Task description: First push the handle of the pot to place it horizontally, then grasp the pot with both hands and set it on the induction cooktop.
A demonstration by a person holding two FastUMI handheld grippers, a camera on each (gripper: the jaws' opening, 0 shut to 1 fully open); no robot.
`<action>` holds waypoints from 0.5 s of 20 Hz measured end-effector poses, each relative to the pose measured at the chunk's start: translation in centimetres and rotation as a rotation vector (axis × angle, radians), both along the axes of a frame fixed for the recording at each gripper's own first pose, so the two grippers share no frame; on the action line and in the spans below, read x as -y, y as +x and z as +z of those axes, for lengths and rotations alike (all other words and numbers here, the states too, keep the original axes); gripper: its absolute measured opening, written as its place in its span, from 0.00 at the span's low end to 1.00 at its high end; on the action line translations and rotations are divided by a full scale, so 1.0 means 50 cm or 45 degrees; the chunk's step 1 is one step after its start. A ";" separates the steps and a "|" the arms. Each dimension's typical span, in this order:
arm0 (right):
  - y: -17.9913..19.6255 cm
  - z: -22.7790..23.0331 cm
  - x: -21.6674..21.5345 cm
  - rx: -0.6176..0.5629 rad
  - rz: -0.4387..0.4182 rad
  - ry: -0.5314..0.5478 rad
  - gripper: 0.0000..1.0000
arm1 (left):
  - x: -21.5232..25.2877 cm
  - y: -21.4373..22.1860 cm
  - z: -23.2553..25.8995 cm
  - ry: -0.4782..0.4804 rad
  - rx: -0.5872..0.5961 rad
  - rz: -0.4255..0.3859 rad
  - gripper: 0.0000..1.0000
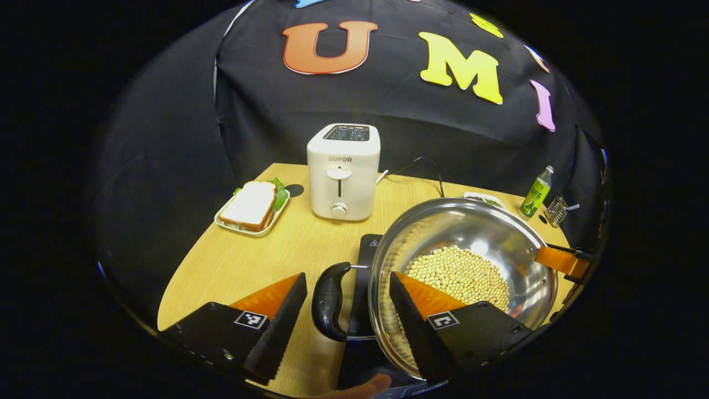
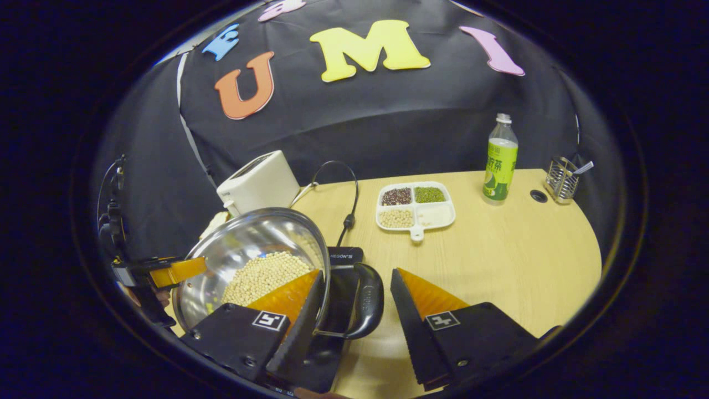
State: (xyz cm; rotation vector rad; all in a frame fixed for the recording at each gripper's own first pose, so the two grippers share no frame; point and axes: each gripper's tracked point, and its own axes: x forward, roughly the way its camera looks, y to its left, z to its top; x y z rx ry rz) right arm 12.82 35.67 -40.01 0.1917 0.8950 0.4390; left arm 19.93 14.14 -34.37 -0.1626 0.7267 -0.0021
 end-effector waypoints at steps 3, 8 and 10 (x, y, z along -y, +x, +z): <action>-0.003 0.032 0.021 0.052 -0.012 0.033 0.80 | -0.007 -0.012 0.046 0.027 0.070 0.007 0.96; -0.031 0.123 0.075 0.180 -0.030 0.064 0.80 | 0.014 -0.056 0.138 0.055 0.180 0.027 0.96; -0.052 0.165 0.100 0.235 -0.026 0.072 0.89 | 0.039 -0.076 0.183 0.090 0.241 0.000 0.96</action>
